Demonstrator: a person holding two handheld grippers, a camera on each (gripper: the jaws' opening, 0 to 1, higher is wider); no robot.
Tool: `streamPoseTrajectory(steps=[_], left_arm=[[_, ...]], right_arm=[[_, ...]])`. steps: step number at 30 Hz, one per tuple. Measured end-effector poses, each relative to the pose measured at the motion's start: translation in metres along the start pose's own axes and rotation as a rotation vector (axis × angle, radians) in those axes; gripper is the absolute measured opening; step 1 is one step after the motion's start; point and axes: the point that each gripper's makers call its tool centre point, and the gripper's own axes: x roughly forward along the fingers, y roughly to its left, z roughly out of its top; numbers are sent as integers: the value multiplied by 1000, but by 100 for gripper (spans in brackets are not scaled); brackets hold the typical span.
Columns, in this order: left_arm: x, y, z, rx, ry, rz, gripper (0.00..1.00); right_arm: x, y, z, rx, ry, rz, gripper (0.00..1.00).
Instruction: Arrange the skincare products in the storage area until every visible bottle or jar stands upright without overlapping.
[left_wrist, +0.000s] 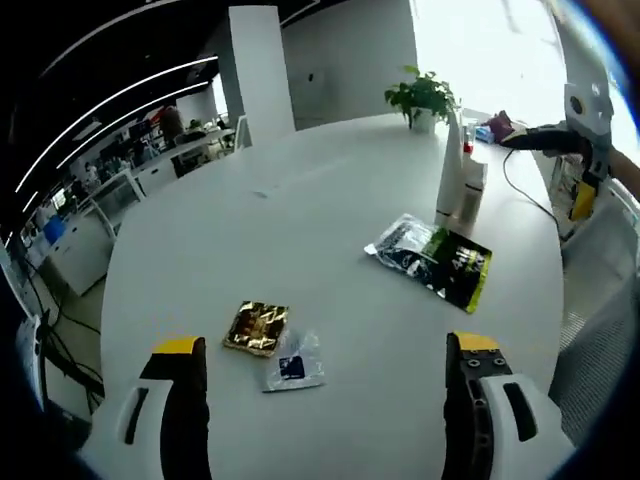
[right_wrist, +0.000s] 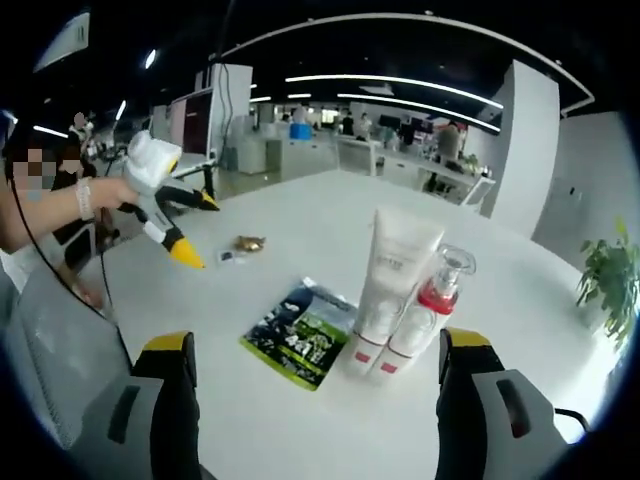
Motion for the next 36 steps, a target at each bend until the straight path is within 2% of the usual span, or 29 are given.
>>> streamPoseTrajectory(steps=[2,5,8,10,12,14,15,18,20,28,30,36], left_arm=[[6,4,-1,-11,3,-17,96],[12,9,-3,3,14,-8,95],[18,15,-6,12,30,-12,91],[29,29,-10,4,39,-19,88],[29,29,-12,1,42,-26,87],[35,34,-16,-33,70,-32,84],[39,43,-18,-38,78,-27,83],[45,46,-15,-37,76,-20,82],[56,55,-16,-47,75,-17,80],[66,62,-15,-65,87,-17,62],[71,71,-17,-63,85,-11,63],[73,68,-19,-68,115,-27,62]], right_arm=[[0,0,-1,4,1,5,100],[0,0,1,18,-9,5,100],[0,-2,2,13,-12,-2,100],[1,-2,0,12,-3,3,100],[1,-1,0,12,-1,8,100],[1,2,0,11,3,25,99],[1,2,1,11,0,28,97],[1,3,4,8,-7,28,97],[1,3,3,13,-5,29,97],[0,-2,2,28,-1,10,97],[0,-3,1,35,-2,7,97],[-1,-5,-3,47,6,2,96]])
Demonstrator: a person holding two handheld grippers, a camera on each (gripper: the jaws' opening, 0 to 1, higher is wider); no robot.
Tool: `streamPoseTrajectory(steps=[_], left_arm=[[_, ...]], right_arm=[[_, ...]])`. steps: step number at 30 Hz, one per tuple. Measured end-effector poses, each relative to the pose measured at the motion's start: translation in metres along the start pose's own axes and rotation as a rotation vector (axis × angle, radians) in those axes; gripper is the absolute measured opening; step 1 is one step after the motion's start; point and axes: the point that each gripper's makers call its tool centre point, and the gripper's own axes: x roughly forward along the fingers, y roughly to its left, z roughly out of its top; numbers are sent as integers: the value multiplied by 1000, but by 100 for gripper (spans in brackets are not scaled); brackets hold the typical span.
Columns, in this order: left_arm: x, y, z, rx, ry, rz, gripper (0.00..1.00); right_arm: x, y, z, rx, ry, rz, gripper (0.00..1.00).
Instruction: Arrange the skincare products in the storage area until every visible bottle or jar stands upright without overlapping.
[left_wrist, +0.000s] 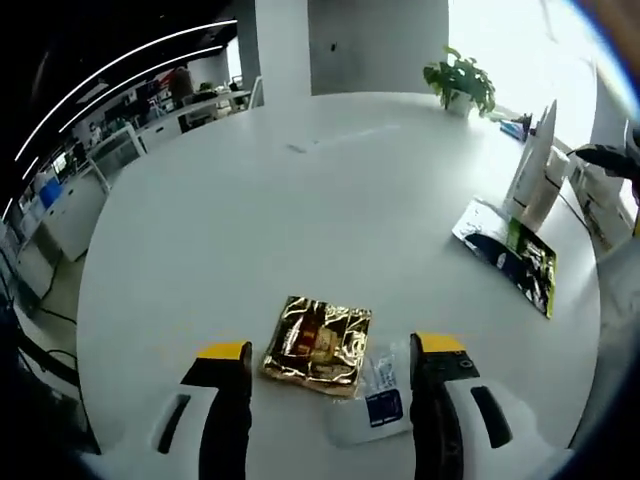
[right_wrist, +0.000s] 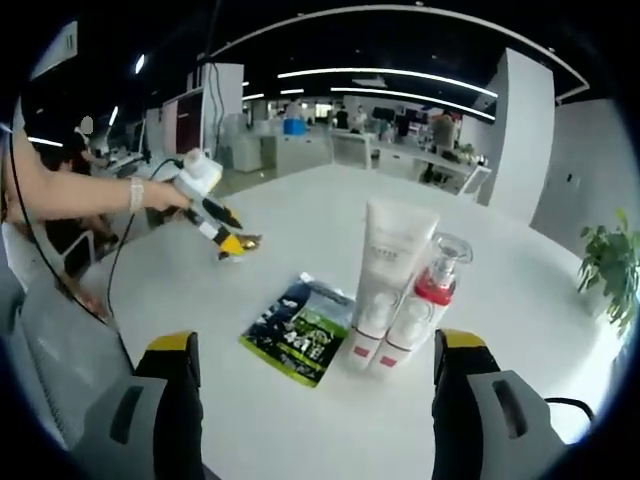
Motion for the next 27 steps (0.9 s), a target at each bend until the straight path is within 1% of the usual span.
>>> streamPoseTrajectory(steps=[3,4,6,8,11,15,18,21,23,25,27], left_arm=[[7,2,1,-37,-3,-8,61],[8,2,1,-37,-3,-8,61],[12,10,0,-30,1,-10,60],[10,5,0,-31,3,-7,58],[11,4,-1,-46,8,-14,50],[11,1,1,-46,6,-17,50],[12,3,0,-12,26,-24,49],[12,6,-3,38,63,-39,50],[12,4,-4,73,84,-48,50],[15,6,-3,96,93,-52,50],[16,9,-2,98,107,-58,50]], right_arm=[[0,0,-1,15,1,4,96],[0,-1,-1,17,0,5,95],[0,-1,-1,21,-1,5,95],[0,-1,-2,17,3,5,95],[0,-1,-3,25,4,8,95],[1,-1,-3,40,4,13,95],[1,-1,-3,35,6,13,95],[1,-2,-3,35,4,13,94],[1,-2,-3,34,9,13,94],[1,-1,-4,32,12,15,94],[1,-1,-3,33,12,15,94]])
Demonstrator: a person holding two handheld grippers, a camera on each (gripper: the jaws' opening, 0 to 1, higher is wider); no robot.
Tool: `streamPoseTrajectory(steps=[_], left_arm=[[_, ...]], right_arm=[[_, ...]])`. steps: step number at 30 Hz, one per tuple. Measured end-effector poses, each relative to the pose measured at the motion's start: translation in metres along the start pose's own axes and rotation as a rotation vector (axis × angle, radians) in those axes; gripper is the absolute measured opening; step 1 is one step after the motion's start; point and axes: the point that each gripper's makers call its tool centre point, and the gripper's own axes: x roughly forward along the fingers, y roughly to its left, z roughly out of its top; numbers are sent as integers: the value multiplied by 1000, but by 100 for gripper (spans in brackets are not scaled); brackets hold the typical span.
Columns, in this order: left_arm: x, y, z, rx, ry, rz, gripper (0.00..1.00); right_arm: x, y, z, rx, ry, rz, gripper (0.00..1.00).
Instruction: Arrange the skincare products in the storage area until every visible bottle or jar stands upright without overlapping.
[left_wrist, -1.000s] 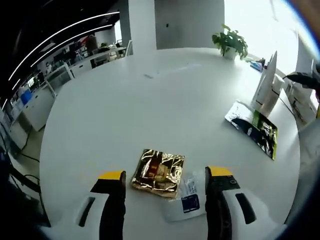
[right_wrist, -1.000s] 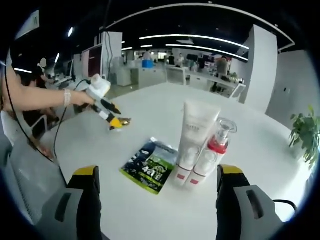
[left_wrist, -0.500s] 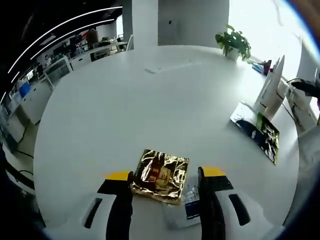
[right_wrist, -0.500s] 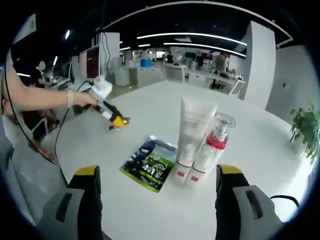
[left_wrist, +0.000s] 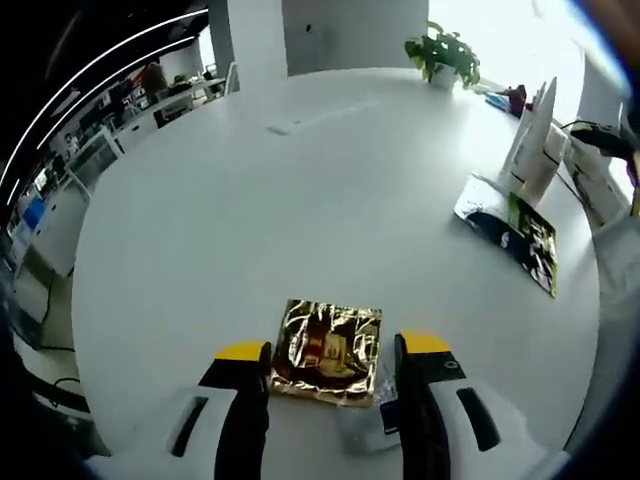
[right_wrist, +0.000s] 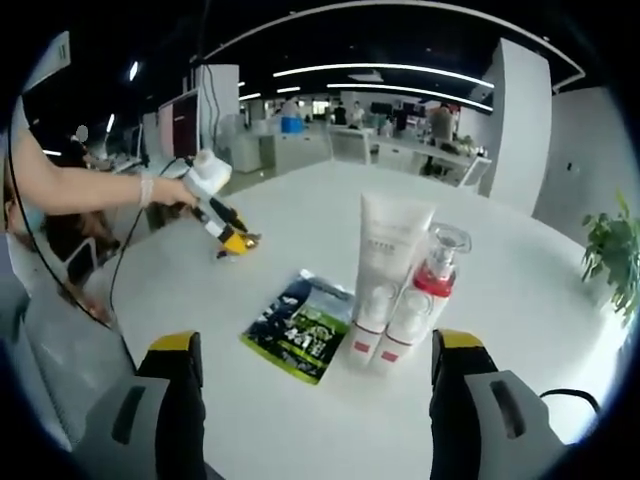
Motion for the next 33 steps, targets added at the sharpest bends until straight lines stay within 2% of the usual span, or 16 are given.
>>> streamPoseTrajectory(steps=[3,5,11,16,19,21,23,28,31,33], left_arm=[[2,2,1,19,25,-14,48],[-1,-6,0,24,61,-24,48],[3,0,-1,66,139,-50,47],[-8,-28,1,97,193,-62,43],[-13,-40,2,99,201,-61,41],[-11,-36,3,88,206,-60,40],[-13,-42,3,89,209,-61,40],[-12,-42,3,92,209,-68,40],[-14,-52,4,99,210,-90,40],[-13,-48,3,104,210,-96,39]], right_arm=[[0,1,0,-3,0,2,94],[0,0,1,-3,-1,3,94],[-1,1,0,-4,1,4,93],[-2,1,-3,-2,8,5,93],[-3,0,-3,2,6,4,92],[-3,0,-4,3,6,3,92],[-3,-1,-4,0,7,3,92],[-3,-1,-3,-3,4,5,92],[-4,-1,-1,-6,2,7,92],[-4,-1,-2,-8,2,6,92]])
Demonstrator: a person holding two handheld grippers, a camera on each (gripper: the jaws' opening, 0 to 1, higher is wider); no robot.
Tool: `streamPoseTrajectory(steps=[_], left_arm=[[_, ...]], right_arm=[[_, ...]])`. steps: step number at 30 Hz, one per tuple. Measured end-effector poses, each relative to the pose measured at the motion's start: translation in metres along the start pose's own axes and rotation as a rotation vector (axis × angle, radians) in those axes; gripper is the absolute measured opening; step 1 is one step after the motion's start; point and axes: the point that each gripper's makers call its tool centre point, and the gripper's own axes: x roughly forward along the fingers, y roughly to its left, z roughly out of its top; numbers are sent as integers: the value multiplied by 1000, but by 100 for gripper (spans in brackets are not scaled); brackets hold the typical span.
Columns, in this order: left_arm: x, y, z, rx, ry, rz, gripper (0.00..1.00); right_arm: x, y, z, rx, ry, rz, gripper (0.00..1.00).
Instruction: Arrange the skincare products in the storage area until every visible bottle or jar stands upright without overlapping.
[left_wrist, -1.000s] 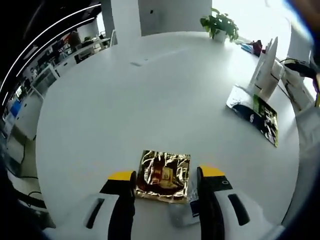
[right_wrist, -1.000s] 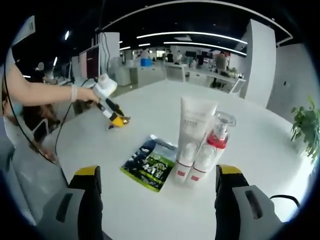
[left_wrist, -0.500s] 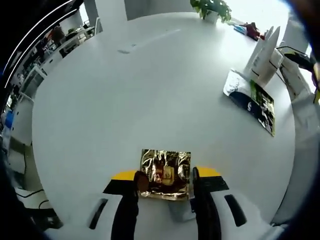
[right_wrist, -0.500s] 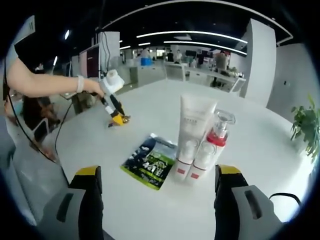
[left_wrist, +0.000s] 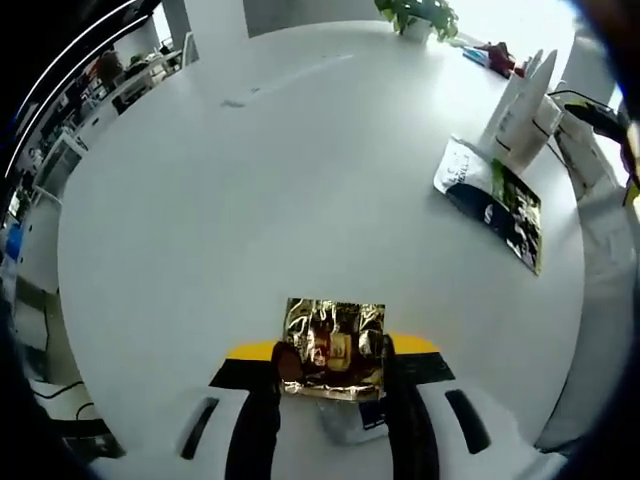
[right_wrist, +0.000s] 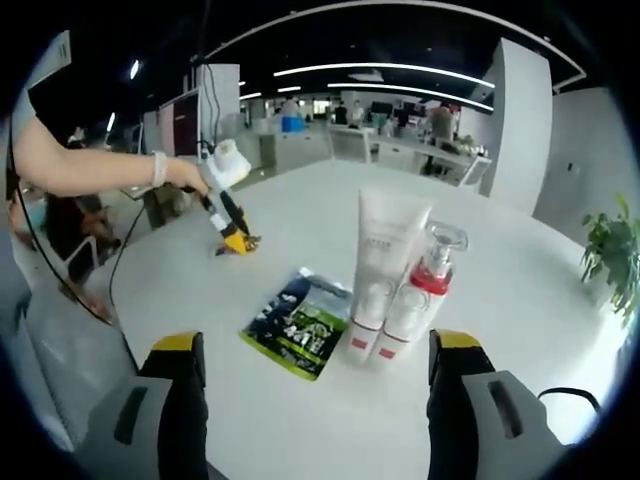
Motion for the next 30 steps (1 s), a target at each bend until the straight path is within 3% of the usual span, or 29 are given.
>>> streamPoseTrajectory(steps=[5,8,12,19,26,30], left_arm=[[5,10,4,23,-10,-13,25],[9,12,1,64,-5,-7,38],[7,25,5,101,-28,27,46],[9,35,3,107,-19,45,48],[10,38,2,98,-4,44,49],[8,27,2,72,-2,10,46]], right_arm=[[0,3,1,-4,-1,6,91],[0,4,1,-8,0,11,91],[-1,3,-1,-4,0,8,91],[0,9,1,-7,-3,25,90],[10,44,9,-44,-13,117,89],[21,62,15,-72,-16,166,89]])
